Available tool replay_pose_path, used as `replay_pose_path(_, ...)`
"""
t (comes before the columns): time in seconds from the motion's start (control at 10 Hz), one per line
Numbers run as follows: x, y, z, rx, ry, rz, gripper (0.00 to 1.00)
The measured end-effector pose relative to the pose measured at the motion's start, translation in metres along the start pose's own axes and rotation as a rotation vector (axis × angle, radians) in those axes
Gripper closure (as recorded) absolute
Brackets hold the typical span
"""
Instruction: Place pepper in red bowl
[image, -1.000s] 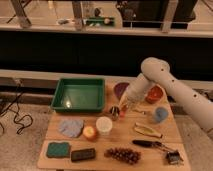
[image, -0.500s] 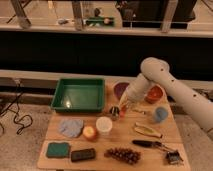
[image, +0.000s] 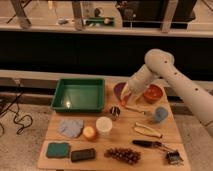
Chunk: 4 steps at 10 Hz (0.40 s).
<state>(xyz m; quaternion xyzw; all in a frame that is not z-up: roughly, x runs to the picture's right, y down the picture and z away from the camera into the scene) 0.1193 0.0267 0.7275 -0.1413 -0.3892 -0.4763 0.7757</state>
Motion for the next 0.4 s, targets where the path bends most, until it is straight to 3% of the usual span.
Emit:
replay_pose_path(0.2, 0.020, 0.014, -0.022, 0.013, 0.033, 0.032, 1.00)
replay_pose_path(0.4, 0.036, 0.030, -0.032, 0.019, 0.053, 0.069, 1.00)
